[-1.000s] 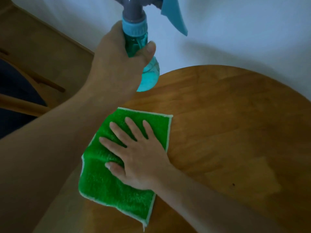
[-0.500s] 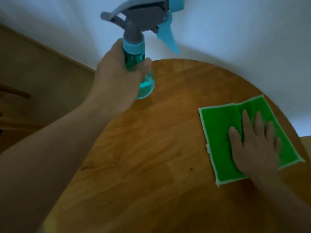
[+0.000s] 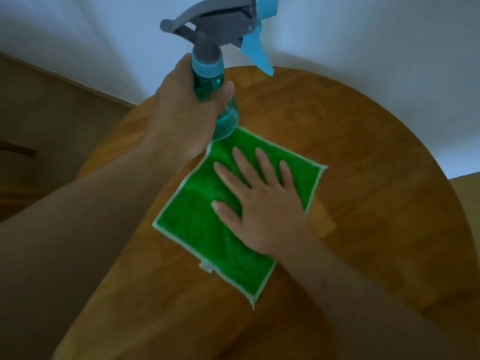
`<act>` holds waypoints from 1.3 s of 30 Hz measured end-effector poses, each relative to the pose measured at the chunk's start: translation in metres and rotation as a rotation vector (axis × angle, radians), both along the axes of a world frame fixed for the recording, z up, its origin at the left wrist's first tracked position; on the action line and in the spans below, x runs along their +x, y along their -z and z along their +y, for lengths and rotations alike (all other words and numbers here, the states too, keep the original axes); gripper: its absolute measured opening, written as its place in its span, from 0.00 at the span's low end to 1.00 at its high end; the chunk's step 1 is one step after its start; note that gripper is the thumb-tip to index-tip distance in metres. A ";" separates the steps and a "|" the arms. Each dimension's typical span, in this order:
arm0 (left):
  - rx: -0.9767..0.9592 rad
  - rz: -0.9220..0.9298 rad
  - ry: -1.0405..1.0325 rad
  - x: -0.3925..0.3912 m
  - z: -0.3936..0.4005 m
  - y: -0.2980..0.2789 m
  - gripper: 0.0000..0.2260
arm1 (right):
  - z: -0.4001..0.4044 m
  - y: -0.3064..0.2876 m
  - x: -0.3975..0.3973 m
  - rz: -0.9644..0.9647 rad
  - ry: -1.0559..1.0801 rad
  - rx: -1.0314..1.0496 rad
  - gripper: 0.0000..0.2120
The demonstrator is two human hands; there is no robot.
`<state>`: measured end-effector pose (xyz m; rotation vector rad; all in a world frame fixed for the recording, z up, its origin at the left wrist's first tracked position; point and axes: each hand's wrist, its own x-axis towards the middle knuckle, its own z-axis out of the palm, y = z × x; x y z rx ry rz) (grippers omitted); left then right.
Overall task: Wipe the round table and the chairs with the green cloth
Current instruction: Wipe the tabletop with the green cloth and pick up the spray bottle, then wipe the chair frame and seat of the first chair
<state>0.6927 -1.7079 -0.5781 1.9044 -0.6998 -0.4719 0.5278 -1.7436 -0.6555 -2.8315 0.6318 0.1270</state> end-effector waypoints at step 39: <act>0.313 0.341 -0.110 0.015 0.385 -0.134 0.10 | 0.234 -0.181 0.075 0.378 -0.018 1.463 0.18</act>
